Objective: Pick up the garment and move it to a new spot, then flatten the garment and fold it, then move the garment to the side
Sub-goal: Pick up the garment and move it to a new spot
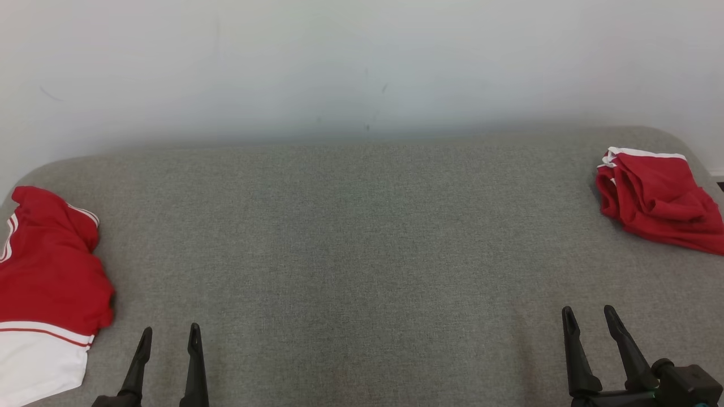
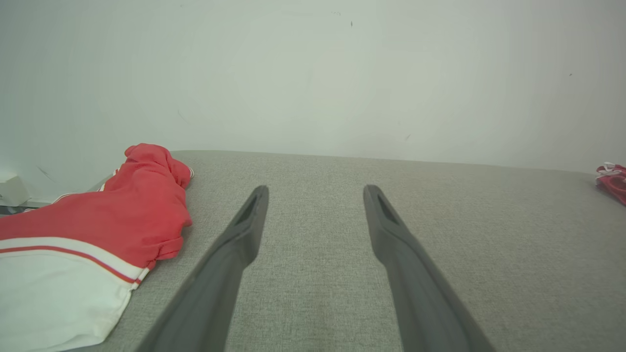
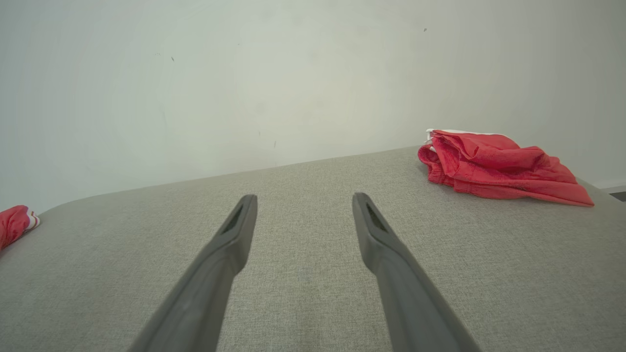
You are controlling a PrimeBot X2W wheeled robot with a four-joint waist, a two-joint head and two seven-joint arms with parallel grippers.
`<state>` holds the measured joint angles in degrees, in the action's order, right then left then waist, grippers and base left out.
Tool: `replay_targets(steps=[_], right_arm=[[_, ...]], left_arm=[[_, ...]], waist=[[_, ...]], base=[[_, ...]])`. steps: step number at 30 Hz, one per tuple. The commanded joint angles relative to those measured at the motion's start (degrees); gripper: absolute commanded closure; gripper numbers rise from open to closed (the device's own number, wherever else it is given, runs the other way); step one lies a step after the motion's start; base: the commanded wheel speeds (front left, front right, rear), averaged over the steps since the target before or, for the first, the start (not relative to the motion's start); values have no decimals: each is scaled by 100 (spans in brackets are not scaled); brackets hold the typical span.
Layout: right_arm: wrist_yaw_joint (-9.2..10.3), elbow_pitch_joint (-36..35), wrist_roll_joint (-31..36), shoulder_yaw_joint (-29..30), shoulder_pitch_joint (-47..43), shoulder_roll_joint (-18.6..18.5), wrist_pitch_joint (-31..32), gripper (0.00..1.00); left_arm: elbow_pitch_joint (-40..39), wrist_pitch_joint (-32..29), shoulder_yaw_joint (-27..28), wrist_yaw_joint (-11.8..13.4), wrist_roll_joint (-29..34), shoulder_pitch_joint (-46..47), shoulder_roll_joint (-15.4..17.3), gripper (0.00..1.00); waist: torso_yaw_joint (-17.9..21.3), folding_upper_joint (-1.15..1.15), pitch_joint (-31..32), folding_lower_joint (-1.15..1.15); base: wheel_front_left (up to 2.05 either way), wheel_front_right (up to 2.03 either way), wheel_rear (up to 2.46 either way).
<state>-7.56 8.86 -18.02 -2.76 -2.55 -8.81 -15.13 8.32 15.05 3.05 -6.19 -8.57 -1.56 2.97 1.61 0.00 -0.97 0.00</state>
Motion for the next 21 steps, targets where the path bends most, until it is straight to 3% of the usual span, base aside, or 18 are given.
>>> replay_targets(steps=[1,10,21], right_arm=[[16,11,44,17,-87,26,0,0],[16,36,43,-48,-120,59,1,0],[15,116,101,-185,-19,53,1,0]], left_arm=[[15,19,13,-20,58,-83,-6,0],[50,19,25,-22,67,60,-5,0],[84,19,200,-2,64,30,11,0]], waist=[[-13,0,9,0],[-384,0,32,0],[-1667,0,-61,0]], base=[[0,0,0],[0,0,0],[0,0,0]])
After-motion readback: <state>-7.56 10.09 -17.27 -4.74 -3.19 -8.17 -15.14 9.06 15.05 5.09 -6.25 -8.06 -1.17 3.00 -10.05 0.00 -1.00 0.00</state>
